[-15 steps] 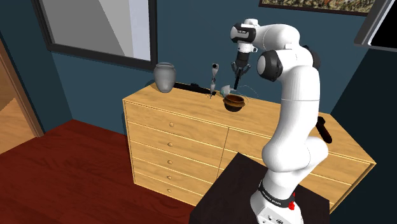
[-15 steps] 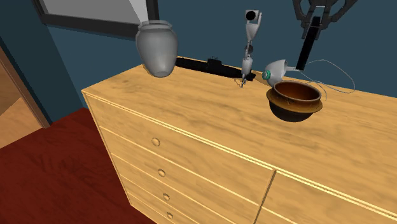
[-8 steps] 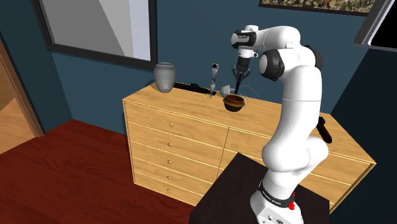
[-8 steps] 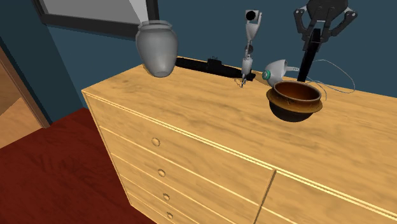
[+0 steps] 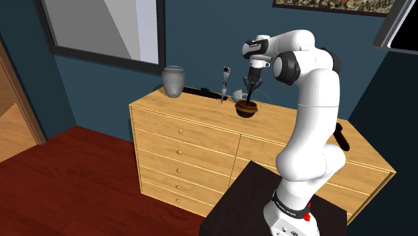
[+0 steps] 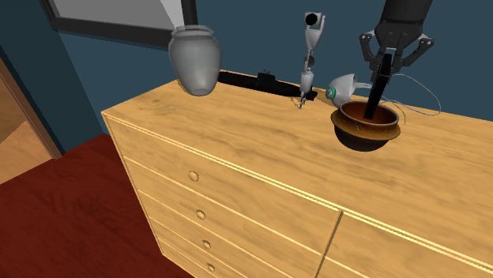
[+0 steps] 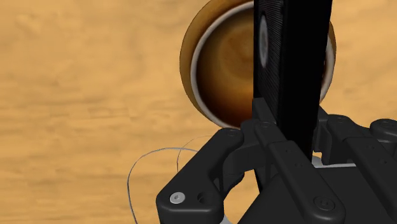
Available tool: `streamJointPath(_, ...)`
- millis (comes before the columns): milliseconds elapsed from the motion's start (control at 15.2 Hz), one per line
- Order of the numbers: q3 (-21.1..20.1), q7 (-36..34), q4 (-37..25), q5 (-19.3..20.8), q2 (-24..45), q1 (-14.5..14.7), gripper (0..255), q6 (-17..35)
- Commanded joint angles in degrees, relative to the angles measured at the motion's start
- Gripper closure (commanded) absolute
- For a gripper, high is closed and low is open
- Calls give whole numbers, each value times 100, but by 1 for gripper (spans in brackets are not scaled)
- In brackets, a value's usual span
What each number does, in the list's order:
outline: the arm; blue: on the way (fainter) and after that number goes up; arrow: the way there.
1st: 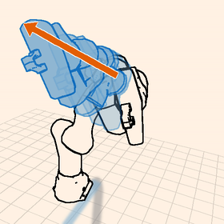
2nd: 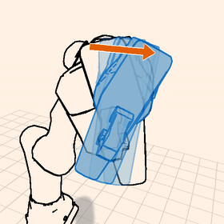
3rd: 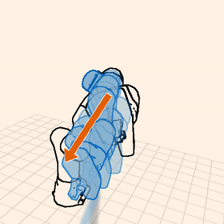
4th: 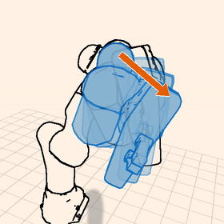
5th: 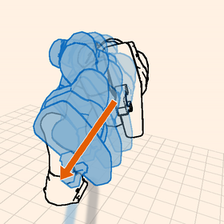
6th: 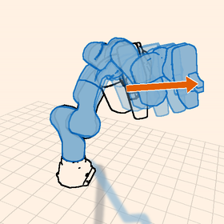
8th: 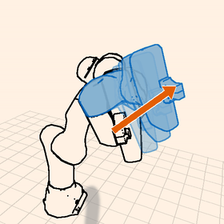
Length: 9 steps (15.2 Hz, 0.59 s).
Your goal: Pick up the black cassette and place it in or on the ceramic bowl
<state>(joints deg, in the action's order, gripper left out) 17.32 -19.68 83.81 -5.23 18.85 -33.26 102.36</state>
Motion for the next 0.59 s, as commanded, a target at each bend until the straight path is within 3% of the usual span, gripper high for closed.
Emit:
streamJointPath(0,-7,-5,141,-4,8,13,255,155)
streamJointPath(528,-10,-2,268,-8,15,18,255,290)
